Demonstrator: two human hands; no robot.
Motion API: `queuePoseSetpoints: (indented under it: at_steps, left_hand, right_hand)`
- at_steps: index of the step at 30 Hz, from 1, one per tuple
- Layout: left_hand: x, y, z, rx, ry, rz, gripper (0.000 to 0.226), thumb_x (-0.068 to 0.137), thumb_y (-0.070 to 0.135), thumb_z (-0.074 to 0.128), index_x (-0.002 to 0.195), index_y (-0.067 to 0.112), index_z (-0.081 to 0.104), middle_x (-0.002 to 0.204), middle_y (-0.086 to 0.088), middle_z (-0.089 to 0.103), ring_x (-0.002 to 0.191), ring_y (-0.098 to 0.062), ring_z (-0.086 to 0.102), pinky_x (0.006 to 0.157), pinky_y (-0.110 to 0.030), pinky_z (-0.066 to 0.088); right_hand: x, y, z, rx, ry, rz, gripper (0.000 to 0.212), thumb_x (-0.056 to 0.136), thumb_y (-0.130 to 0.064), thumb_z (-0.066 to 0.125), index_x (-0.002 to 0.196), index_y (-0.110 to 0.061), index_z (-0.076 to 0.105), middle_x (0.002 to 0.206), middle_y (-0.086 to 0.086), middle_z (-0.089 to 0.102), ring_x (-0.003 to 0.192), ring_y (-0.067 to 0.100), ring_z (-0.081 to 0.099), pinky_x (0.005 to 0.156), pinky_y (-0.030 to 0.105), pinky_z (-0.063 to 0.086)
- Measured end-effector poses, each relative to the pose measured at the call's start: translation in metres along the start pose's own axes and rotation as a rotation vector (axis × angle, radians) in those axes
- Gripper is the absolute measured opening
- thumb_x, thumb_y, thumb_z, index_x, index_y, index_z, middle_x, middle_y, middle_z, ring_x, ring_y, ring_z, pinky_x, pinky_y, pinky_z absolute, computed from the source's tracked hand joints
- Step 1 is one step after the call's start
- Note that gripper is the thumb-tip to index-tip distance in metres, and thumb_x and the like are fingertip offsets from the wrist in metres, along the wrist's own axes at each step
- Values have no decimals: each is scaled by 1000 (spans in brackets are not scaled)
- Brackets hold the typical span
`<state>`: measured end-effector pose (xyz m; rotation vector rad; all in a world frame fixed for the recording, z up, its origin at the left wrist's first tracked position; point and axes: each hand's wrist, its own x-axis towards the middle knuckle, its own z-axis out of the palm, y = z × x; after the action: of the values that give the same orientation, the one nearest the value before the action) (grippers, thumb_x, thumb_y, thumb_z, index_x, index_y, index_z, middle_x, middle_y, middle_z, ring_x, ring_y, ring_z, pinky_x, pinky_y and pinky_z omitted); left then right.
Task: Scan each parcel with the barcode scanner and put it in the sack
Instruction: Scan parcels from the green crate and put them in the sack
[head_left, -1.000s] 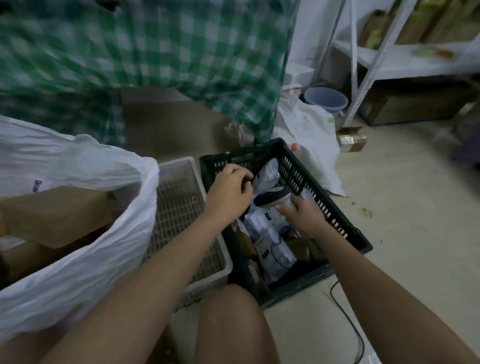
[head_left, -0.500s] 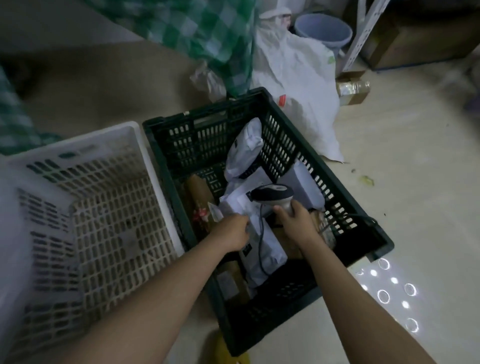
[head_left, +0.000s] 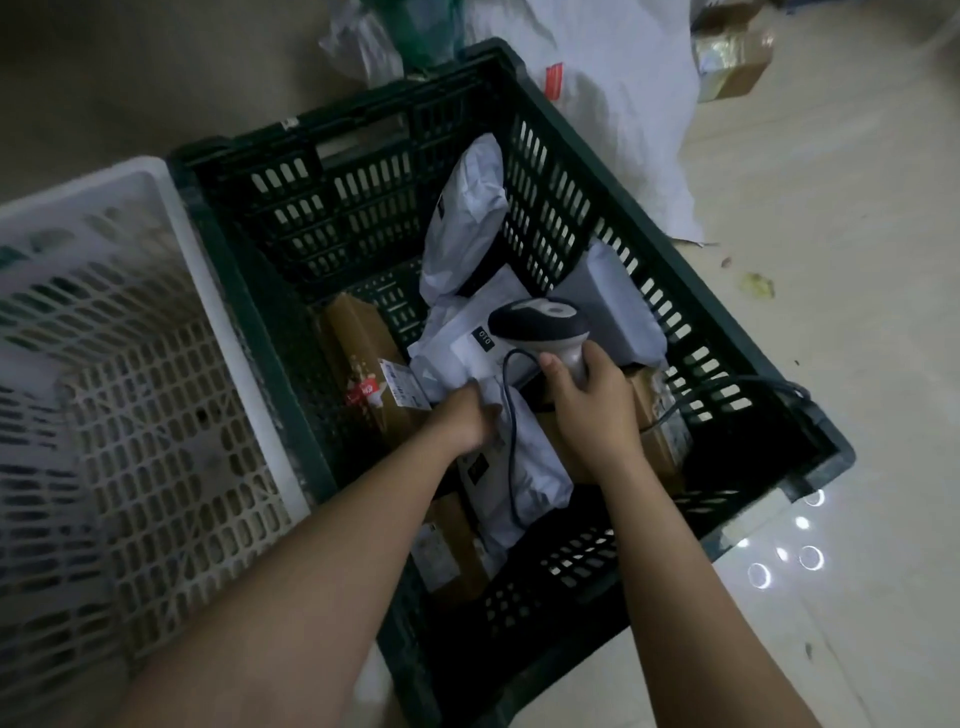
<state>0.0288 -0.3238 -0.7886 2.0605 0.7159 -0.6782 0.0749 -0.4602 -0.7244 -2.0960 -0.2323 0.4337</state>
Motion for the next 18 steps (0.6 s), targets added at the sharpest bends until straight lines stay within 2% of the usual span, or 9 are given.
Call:
queuePoseSetpoints:
  at_steps: [3,5,7,8,11,13,15,18]
  left_hand:
    - [2,4,3,20,56,-58,35,98,31,49,122,7,56,120,-14,60,106,-31,58,80,-31,44]
    - [2,2,6,17,107,-50,32,94,38,54,102,9,65,107,-13,65,98,-31,61,71,-30,42]
    - [2,1,8,4,114,-44,33,92,40,56,75,13,60,88,-13,64,87,-31,61,64,-28,38]
    - [1,3,7,-6,114,-61,34,92,41,56,69,16,56,82,-11,61,82,-29,60,64,-28,38]
    - [-9,7,-3,-33,177,-95,32,90,44,58,69,20,54,80,-4,60,76,-24,57,62,-29,40]
    - [-21,8,-16,-56,269,-36,36,89,43,62,66,20,47,70,-1,54,68,-22,54,56,-30,36]
    - [-37,10,-33,-122,344,37,43,88,42,65,63,19,39,62,0,46,64,-23,51,60,-34,39]
    - [-76,19,-68,-251,472,91,44,86,43,66,66,17,38,64,-1,45,65,-22,51,64,-35,41]
  right_hand:
    - [0,0,0,40,-7,5,15,95,-34,57,87,-21,56,75,-8,63,63,-2,55,54,18,39]
    - [0,1,1,72,-4,14,14,94,-34,58,87,-22,57,76,-9,63,63,-4,56,55,18,41]
    - [0,1,0,95,14,21,16,94,-33,59,82,-23,56,70,-9,60,57,-2,53,54,20,38]
    - [0,2,0,106,26,27,17,94,-33,59,79,-24,55,67,-9,57,55,-1,50,53,21,37]
    - [-1,0,0,139,57,27,18,94,-34,59,78,-26,54,62,-10,53,54,3,48,53,25,37]
    - [-3,-3,-2,152,90,4,14,94,-33,59,82,-25,57,67,-11,58,59,1,52,56,25,40]
    - [-8,-6,-5,156,128,-22,11,95,-32,57,90,-22,58,77,-11,62,67,-2,56,59,23,42]
    - [-18,-14,-9,131,161,-27,4,97,-28,54,97,-25,53,85,-15,61,76,-2,57,64,24,42]
